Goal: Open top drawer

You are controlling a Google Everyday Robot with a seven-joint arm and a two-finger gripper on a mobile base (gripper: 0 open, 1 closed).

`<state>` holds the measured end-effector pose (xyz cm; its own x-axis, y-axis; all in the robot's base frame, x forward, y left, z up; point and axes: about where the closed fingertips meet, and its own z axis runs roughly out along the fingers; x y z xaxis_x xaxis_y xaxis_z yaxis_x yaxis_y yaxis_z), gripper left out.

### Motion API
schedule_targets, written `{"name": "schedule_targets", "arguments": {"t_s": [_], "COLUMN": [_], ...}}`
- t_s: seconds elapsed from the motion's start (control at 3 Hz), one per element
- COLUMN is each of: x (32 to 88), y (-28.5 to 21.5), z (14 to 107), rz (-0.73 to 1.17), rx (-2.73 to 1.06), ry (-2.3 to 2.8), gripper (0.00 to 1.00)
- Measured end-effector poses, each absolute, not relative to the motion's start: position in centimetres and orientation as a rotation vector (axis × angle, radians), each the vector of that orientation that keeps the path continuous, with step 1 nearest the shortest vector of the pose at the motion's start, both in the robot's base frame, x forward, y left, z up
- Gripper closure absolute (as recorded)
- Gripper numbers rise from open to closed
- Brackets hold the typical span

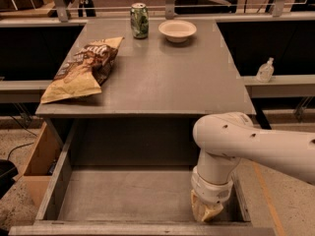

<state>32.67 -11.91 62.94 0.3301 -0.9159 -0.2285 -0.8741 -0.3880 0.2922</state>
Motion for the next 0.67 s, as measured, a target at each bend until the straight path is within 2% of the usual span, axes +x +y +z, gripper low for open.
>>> {"name": "schedule_targets", "arguments": {"t_s": [0.33,0.67], "x": [32.44,32.37], "y": [-11.8,-11.84], "z": [63.05,63.12], "rz": [-0.553,-0.551], "rx": [2.475,2.476], "ry": [-1.651,-1.65], "gripper": [0.84,0.62]}}
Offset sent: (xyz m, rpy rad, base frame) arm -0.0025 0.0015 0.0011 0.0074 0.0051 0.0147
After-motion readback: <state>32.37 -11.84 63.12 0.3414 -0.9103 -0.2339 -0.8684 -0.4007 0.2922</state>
